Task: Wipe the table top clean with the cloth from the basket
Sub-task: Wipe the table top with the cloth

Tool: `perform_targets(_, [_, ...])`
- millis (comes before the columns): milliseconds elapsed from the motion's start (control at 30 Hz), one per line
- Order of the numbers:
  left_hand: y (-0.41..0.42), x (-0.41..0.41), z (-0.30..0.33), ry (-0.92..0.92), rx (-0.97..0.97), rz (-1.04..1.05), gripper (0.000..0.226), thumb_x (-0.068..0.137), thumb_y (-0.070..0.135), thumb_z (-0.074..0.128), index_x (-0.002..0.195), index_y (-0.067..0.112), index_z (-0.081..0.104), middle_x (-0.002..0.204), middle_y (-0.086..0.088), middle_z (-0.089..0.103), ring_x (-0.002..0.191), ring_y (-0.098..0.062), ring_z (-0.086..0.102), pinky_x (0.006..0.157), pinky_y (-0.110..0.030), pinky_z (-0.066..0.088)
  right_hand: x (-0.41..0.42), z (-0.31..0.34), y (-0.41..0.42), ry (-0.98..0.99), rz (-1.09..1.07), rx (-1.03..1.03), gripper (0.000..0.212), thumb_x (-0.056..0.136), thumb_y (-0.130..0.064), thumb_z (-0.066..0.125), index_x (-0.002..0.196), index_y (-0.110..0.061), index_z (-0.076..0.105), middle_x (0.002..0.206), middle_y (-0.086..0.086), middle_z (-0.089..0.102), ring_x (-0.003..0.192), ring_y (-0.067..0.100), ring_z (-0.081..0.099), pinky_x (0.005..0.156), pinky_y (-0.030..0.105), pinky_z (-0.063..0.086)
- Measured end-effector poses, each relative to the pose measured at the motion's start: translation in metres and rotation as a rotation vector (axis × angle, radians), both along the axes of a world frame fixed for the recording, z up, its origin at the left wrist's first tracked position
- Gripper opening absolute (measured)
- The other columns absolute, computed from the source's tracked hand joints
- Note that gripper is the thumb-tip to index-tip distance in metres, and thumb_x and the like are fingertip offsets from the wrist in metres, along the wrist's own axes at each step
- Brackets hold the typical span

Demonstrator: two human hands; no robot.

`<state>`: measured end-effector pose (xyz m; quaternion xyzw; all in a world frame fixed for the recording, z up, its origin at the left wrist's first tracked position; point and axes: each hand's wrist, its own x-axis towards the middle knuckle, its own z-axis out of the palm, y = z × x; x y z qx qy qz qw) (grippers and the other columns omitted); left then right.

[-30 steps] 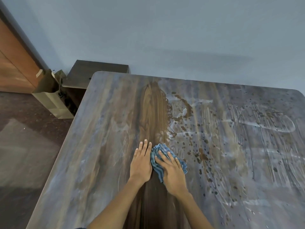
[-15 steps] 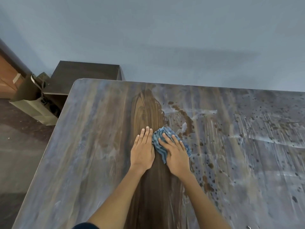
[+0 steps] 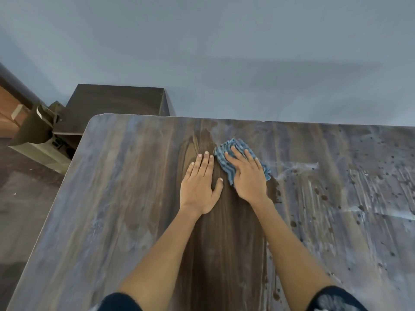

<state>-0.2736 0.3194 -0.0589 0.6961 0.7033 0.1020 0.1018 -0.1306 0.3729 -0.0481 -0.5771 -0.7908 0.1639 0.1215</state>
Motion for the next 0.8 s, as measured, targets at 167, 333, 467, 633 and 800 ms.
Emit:
perform_targets(167, [-0.001, 0.001, -0.006, 0.002, 0.050, 0.019, 0.068, 0.091, 0.051, 0.010, 0.149, 0.016, 0.006, 0.158, 0.000, 0.003, 0.144, -0.011, -0.006, 0.116, -0.028, -0.005, -0.017, -0.003, 0.057, 0.005, -0.045, 0.011, 0.050, 0.097, -0.009, 0.035, 0.142, -0.030, 0.039, 0.156, -0.009, 0.025, 0.146, 0.020, 0.011, 0.119, 0.039, 0.007])
perform_targets(333, [0.000, 0.003, -0.006, -0.020, 0.082, 0.049, 0.068, 0.090, 0.051, 0.014, 0.149, 0.016, 0.011, 0.157, 0.002, 0.006, 0.141, -0.007, -0.009, 0.115, -0.026, -0.006, -0.046, -0.003, 0.099, -0.049, -0.033, 0.021, 0.050, 0.097, -0.015, 0.044, 0.145, -0.029, 0.034, 0.157, -0.005, 0.021, 0.146, 0.022, 0.011, 0.118, 0.043, 0.010])
perform_targets(467, [-0.001, 0.003, -0.002, -0.068, 0.082, 0.052, 0.067, 0.092, 0.048, 0.026, 0.148, 0.013, 0.015, 0.157, 0.001, 0.011, 0.142, -0.007, -0.005, 0.115, -0.024, -0.005, -0.067, 0.001, 0.101, -0.031, 0.107, 0.029, 0.048, 0.098, -0.017, 0.043, 0.144, -0.026, 0.036, 0.157, -0.003, 0.022, 0.146, 0.020, 0.012, 0.119, 0.042, 0.011])
perform_targets(633, [-0.006, 0.004, 0.005, -0.196, 0.113, 0.112, 0.058, 0.089, 0.031, 0.045, 0.142, 0.010, 0.034, 0.150, -0.004, 0.033, 0.142, -0.013, 0.020, 0.114, -0.023, 0.008, -0.034, -0.001, 0.055, 0.087, 0.343, -0.027, 0.044, 0.097, -0.011, 0.041, 0.138, -0.026, 0.046, 0.152, -0.006, 0.034, 0.144, 0.017, 0.021, 0.116, 0.041, 0.014])
perform_targets(800, [-0.007, 0.005, 0.005, -0.248, 0.134, 0.129, 0.048, 0.089, 0.025, 0.045, 0.135, 0.011, 0.044, 0.149, 0.000, 0.035, 0.141, -0.011, 0.022, 0.115, -0.024, 0.013, 0.012, 0.002, 0.070, 0.114, 0.086, -0.027, 0.048, 0.095, -0.003, 0.037, 0.138, -0.021, 0.047, 0.152, -0.003, 0.033, 0.144, 0.019, 0.022, 0.117, 0.038, 0.009])
